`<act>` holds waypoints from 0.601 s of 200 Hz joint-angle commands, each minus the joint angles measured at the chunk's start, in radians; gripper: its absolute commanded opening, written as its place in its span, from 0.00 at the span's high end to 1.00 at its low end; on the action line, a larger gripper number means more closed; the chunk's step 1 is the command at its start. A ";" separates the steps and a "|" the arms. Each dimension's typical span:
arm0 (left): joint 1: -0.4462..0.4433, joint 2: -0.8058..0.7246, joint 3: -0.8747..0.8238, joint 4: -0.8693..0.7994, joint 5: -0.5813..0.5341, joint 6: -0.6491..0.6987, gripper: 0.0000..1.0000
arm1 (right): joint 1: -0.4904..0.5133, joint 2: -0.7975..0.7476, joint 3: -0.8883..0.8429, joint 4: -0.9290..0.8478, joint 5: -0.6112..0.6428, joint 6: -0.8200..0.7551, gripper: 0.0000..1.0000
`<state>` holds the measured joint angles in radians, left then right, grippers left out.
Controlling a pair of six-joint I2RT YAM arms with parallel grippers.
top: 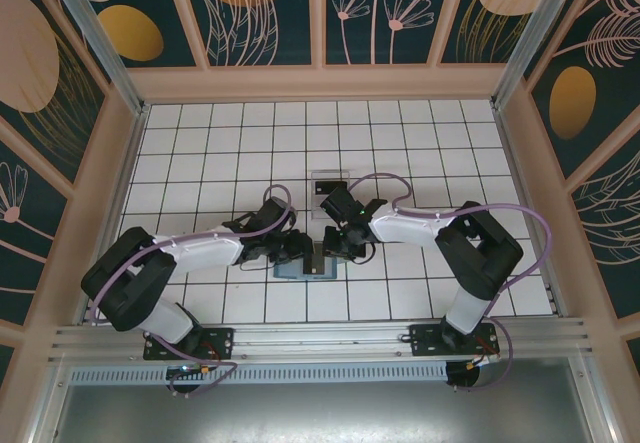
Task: Take the credit cards out of the card holder
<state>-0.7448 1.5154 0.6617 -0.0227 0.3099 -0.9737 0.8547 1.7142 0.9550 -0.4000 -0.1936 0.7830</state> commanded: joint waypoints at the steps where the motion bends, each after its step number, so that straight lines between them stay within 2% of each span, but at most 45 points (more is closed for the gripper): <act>1: 0.008 -0.024 -0.008 -0.011 -0.007 0.009 0.70 | 0.010 0.042 -0.009 -0.040 0.028 -0.021 0.74; 30: 0.007 0.013 0.000 -0.048 -0.025 0.010 0.70 | 0.011 0.045 -0.008 -0.041 0.026 -0.022 0.74; 120: 0.008 0.076 -0.017 -0.012 0.008 0.013 0.71 | 0.010 0.045 -0.003 -0.043 0.025 -0.025 0.74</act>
<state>-0.7414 1.5589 0.6613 -0.0311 0.3077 -0.9733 0.8547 1.7142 0.9550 -0.4007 -0.1928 0.7677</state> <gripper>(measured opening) 0.299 0.262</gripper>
